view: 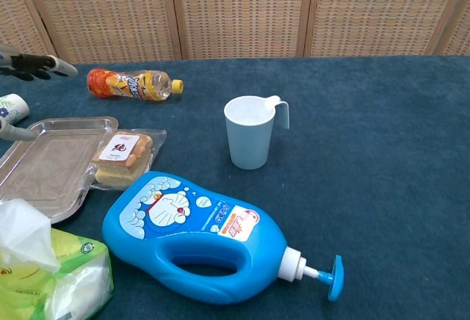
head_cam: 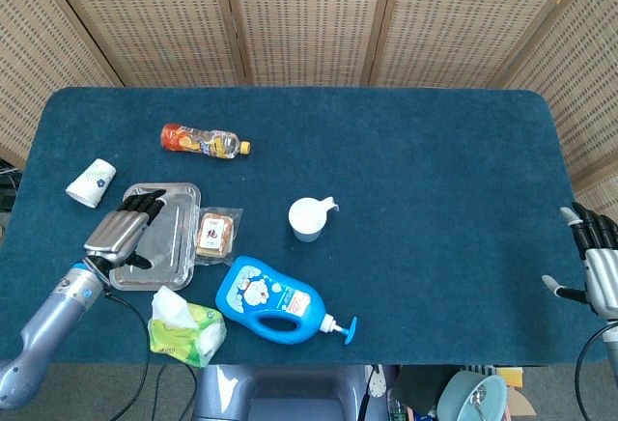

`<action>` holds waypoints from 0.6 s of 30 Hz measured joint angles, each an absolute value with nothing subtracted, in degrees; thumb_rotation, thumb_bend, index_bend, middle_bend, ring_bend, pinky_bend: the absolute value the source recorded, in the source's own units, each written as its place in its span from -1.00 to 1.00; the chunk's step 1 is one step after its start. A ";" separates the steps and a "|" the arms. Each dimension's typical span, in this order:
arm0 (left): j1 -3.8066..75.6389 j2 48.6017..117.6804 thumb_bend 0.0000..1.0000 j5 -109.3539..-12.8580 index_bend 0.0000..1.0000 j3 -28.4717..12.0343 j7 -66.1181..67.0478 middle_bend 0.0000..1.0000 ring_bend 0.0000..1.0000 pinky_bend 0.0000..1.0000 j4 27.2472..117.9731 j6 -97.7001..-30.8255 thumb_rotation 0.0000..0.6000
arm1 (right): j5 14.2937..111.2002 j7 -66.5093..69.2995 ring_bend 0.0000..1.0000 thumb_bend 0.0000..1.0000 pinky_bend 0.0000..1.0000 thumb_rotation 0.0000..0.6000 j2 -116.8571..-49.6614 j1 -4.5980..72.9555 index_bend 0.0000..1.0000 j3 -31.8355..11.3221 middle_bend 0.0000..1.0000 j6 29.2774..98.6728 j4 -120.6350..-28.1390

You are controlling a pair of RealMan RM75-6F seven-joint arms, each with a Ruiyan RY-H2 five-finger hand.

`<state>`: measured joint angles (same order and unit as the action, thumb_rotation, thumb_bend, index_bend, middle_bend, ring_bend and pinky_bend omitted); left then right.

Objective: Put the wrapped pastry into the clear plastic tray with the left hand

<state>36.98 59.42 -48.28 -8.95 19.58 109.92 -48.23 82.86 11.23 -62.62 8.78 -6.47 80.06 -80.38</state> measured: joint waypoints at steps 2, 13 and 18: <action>38.75 61.40 -0.45 -45.83 -1.00 -8.65 20.29 -1.00 -1.00 -1.00 108.30 -47.17 1.00 | 83.38 12.27 -1.00 -0.64 -1.00 1.00 -63.02 8.68 -1.00 -6.32 -1.00 80.43 -79.25; 46.42 69.67 -0.45 -37.55 -1.00 -6.53 22.66 -1.00 -1.00 -1.00 99.55 -43.01 1.00 | 84.93 15.11 -1.00 -0.64 -1.00 1.00 -64.85 7.99 -1.00 -5.49 -1.00 81.99 -75.19; 48.43 71.74 -0.45 -36.25 -1.00 -5.72 22.81 -1.00 -1.00 -1.00 97.83 -42.30 1.00 | 85.09 16.15 -1.00 -0.64 -1.00 1.00 -65.25 7.72 -1.00 -5.33 -1.00 82.34 -74.10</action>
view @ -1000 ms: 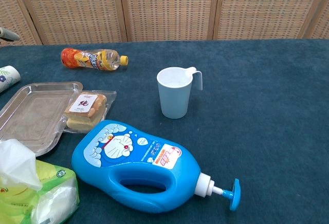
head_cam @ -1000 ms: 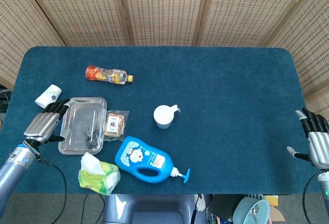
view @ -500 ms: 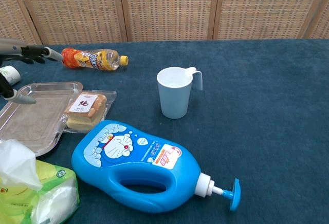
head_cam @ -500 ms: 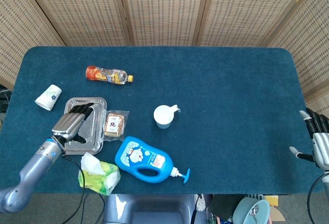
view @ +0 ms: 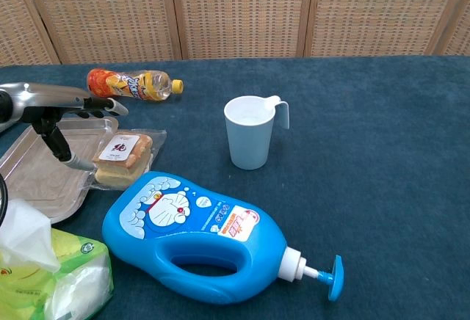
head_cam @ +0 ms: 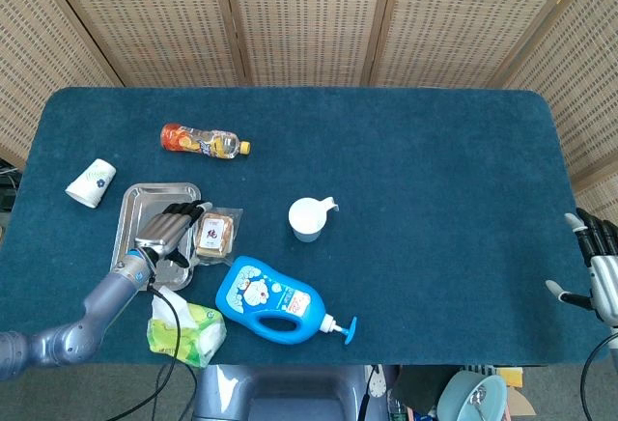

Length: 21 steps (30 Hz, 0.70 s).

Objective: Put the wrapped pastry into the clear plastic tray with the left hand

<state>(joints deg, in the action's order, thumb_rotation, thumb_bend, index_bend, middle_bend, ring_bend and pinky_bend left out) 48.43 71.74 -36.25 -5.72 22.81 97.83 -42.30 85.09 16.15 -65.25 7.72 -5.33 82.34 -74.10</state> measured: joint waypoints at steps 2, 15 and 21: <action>48.80 72.03 -0.45 -36.05 -1.00 -5.57 22.83 -1.00 -1.00 -1.00 97.62 -42.21 1.00 | 85.16 16.57 -1.00 -0.64 -1.00 1.00 -65.34 7.52 -1.00 -5.28 -1.00 82.67 -73.79; 52.17 76.58 -0.36 -33.61 -1.00 -3.66 23.14 -1.00 -1.00 -0.94 92.95 -41.94 1.00 | 85.56 18.72 -1.00 -0.64 -1.00 1.00 -66.02 6.88 -1.00 -5.07 -1.00 83.69 -71.79; 52.79 78.08 -0.16 -32.90 -0.84 -3.20 22.30 -0.93 -1.00 -0.75 90.86 -41.39 1.00 | 85.79 19.23 -1.00 -0.64 -1.00 1.00 -66.34 6.47 -1.00 -4.85 -1.00 84.17 -71.05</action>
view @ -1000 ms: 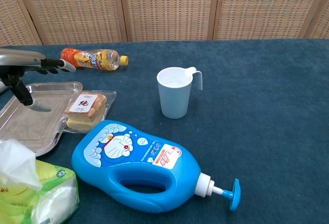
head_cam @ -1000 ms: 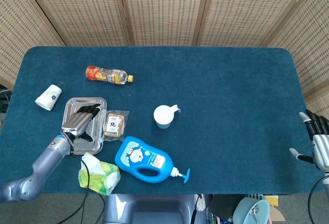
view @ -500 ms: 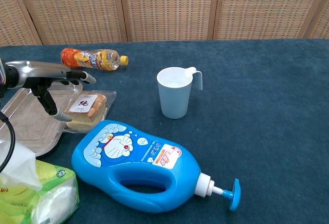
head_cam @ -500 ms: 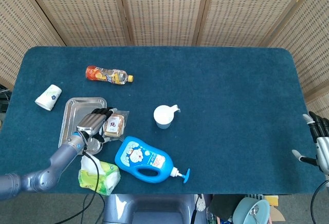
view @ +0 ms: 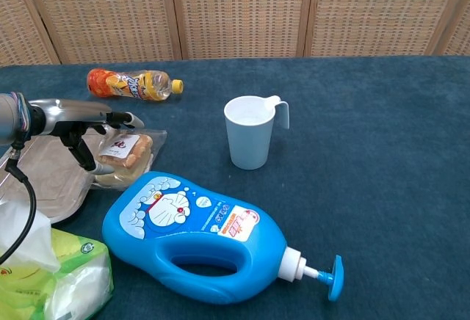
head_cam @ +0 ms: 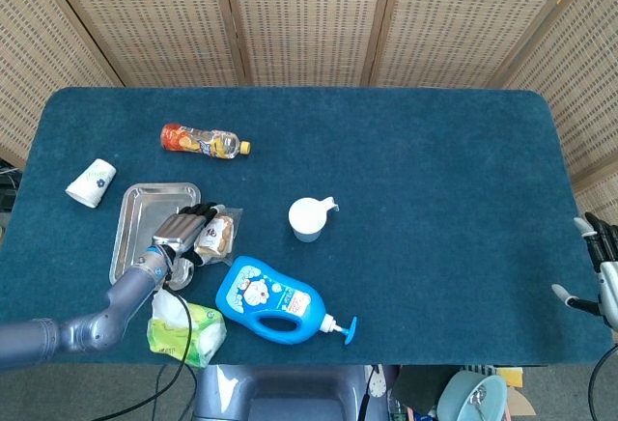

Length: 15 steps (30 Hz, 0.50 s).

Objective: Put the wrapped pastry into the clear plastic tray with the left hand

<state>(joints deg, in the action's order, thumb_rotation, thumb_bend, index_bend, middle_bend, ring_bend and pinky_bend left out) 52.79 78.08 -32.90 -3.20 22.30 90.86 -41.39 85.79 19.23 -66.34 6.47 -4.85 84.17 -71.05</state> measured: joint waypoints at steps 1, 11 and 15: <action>52.86 78.38 -0.15 -32.94 -0.78 -3.14 22.12 -0.88 -1.00 -0.70 90.50 -41.29 1.00 | 85.80 19.23 -1.00 -0.64 -1.00 1.00 -66.40 6.45 -1.00 -4.83 -1.00 84.17 -70.96; 53.24 80.01 -0.02 -33.17 -0.54 -2.46 20.40 -0.66 -0.96 -0.52 87.99 -40.31 1.00 | 85.69 19.13 -1.00 -0.64 -1.00 1.00 -66.51 6.40 -1.00 -4.86 -1.00 84.01 -70.91; 53.05 79.82 -0.02 -34.60 -0.54 -2.65 19.82 -0.66 -0.96 -0.51 88.48 -41.10 1.00 | 85.32 19.30 -1.00 -0.64 -1.00 1.00 -66.76 6.74 -1.00 -4.96 -1.00 83.10 -70.57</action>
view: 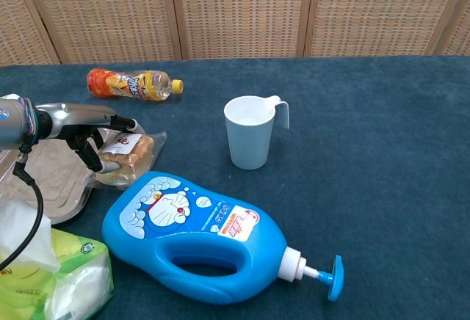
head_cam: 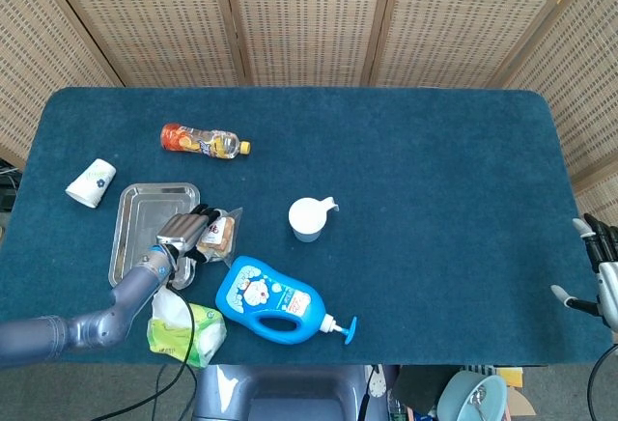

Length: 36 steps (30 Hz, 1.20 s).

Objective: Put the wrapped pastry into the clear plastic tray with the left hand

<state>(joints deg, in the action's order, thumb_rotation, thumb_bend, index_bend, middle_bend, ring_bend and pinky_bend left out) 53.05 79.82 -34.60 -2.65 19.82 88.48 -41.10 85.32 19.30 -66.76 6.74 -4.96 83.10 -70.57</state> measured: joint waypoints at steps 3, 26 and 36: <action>52.81 79.13 -0.02 -35.68 -0.54 -2.90 19.48 -0.66 -0.96 -0.52 89.82 -42.12 1.00 | 85.06 19.61 -1.00 -0.64 -1.00 1.00 -66.89 6.88 -1.00 -5.10 -1.00 82.76 -70.30; 47.46 63.51 -0.02 -45.03 -0.54 -0.74 20.83 -0.66 -0.96 -0.54 113.02 -53.65 1.00 | 84.09 19.73 -1.00 -0.64 -1.00 1.00 -65.60 6.22 -1.00 -6.12 -1.00 83.92 -72.67; 42.10 57.45 -0.02 -51.85 -0.54 0.52 16.34 -0.66 -0.96 -0.56 114.45 -57.49 1.00 | 84.68 16.88 -1.00 -0.64 -1.00 1.00 -65.37 5.93 -1.00 -5.73 -1.00 84.51 -75.24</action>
<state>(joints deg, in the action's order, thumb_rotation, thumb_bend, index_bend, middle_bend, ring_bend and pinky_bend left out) 42.10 57.45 -51.85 0.52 16.34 114.45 -57.49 84.68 16.88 -65.37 5.93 -5.73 84.51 -75.24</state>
